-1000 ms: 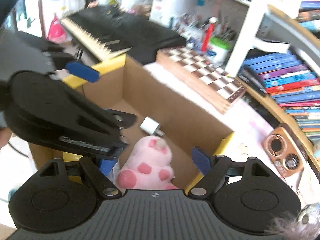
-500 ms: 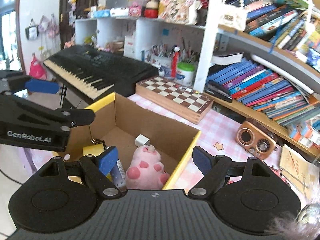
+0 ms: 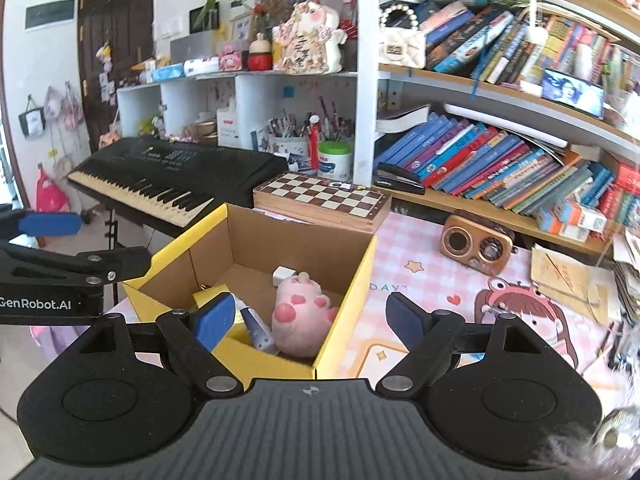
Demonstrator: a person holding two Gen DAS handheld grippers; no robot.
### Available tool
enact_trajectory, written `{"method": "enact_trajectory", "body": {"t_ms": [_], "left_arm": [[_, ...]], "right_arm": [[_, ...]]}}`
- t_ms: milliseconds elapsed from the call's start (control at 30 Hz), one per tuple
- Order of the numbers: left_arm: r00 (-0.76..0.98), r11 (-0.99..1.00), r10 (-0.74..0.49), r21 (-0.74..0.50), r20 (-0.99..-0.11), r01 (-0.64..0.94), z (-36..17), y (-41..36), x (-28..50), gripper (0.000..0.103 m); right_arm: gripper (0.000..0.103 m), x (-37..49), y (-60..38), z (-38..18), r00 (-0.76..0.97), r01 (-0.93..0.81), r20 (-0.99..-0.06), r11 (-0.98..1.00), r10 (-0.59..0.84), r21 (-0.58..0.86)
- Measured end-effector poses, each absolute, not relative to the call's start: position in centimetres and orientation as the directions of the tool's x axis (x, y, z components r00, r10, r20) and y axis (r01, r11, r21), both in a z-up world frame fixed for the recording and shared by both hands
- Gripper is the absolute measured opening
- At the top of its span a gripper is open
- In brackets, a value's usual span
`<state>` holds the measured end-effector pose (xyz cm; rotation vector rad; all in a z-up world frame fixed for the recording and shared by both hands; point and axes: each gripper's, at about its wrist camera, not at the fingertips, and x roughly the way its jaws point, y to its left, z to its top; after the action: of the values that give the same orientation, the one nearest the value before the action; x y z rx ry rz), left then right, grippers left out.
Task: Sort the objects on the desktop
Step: 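Lift both open tools out of the box and back toward the desk mat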
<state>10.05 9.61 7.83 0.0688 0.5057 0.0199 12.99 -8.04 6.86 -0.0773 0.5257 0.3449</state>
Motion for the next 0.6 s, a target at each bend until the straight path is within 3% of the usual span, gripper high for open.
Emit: {"method": "enact_trajectory", "body": {"t_ms": [233, 600], "left_arm": [[0.890, 0.997, 0.074, 0.064, -0.449, -0.051, 7.4, 9.5, 6.9, 0.093], [0.883, 0.996, 0.088, 0.043, -0.460, -0.077, 5.5, 9.9, 3.4, 0.093]], "right_arm": [[0.082, 9.0, -8.6, 5.8, 0.866, -0.268, -0.444, 0.963, 0.229, -0.027], [0.082, 4.3, -9.9, 3.6, 0.879, -0.156, -0.458, 0.988, 0.134, -0.010]]}}
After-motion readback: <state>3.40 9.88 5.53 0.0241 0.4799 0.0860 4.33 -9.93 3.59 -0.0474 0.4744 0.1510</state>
